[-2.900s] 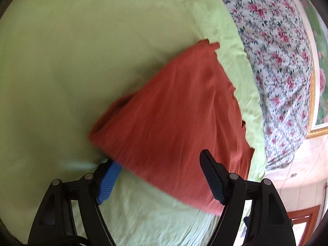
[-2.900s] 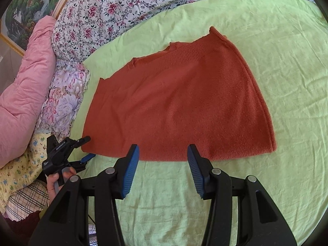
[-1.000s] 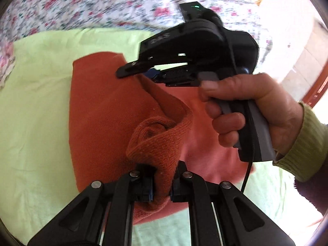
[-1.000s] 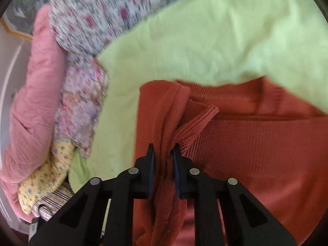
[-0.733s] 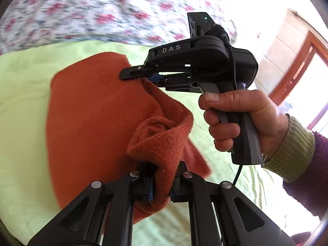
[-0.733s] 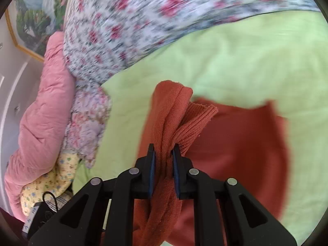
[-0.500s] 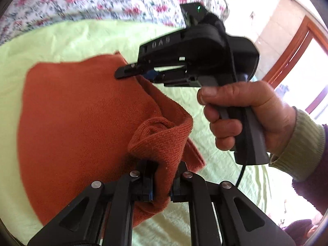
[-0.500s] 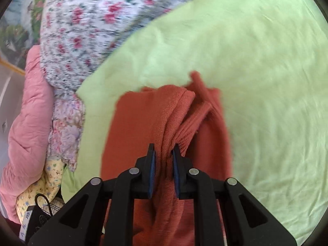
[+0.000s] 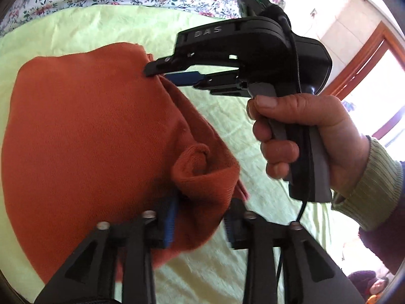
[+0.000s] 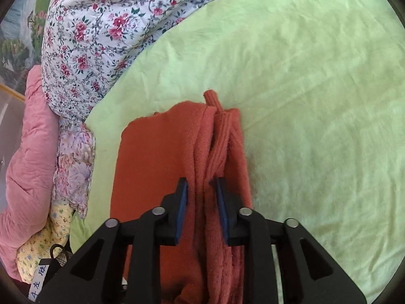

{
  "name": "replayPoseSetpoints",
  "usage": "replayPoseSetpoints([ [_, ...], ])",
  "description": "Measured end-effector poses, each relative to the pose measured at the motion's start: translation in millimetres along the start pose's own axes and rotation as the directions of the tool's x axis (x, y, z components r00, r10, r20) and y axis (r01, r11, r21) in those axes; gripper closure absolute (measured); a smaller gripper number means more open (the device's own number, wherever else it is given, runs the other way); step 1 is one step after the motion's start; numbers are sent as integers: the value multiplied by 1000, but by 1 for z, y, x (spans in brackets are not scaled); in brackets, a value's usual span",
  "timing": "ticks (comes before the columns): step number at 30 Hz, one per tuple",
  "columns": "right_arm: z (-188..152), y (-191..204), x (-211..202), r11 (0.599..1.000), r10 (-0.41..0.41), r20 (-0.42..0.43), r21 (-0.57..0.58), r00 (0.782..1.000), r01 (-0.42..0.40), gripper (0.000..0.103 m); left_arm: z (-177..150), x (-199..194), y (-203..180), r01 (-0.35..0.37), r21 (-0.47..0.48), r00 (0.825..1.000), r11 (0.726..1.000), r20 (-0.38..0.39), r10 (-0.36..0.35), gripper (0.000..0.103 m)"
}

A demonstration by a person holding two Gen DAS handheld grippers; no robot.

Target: Fold small clothes

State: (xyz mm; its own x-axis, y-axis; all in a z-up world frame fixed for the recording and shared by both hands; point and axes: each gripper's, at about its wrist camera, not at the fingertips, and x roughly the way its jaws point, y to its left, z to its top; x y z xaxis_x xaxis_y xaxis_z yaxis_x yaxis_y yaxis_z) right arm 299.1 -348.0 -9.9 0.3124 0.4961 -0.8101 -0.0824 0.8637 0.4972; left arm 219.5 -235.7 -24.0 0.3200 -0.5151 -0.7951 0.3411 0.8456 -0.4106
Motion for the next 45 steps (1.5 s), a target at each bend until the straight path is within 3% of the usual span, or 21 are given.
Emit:
replayPoseSetpoints([
  [7,-11,7,-39,1000,-6,79,19,997,4,72,-10,-48,23,29,-65,999,997,19,-28,54],
  [12,-25,26,-37,999,30,63,-15,998,-29,72,-8,-87,68,-45,-165,995,985,76,58,47],
  [16,-30,28,-24,1000,5,37,-29,999,-4,72,-7,-101,110,-106,-280,987,954,84,135,47],
  [20,-28,20,-10,1000,-15,15,-11,1000,15,72,-6,-100,142,-87,-385,989,919,76,125,45],
  [27,-20,6,4,999,-2,-6,40,1000,2,72,-9,-84,179,-66,-466,993,882,54,103,41],
  [30,-18,3,6,998,21,4,58,1000,-22,74,-1,-70,188,-63,-481,995,875,42,95,40],
  [31,-17,4,6,999,18,7,51,1000,-19,92,-2,-70,188,-62,-480,995,875,44,95,40],
  [34,-14,14,-4,999,35,32,25,999,-35,93,6,-68,187,-71,-470,994,880,42,103,40],
  [38,-5,34,-49,994,109,148,-26,983,-106,93,18,-69,182,-61,-450,994,891,57,97,34],
  [40,-2,38,-55,995,80,153,-62,985,-72,93,21,-66,180,-73,-441,993,894,49,106,34],
  [45,-8,3,-12,993,-96,49,-59,994,99,93,28,-44,185,-88,-439,995,894,0,97,32],
])
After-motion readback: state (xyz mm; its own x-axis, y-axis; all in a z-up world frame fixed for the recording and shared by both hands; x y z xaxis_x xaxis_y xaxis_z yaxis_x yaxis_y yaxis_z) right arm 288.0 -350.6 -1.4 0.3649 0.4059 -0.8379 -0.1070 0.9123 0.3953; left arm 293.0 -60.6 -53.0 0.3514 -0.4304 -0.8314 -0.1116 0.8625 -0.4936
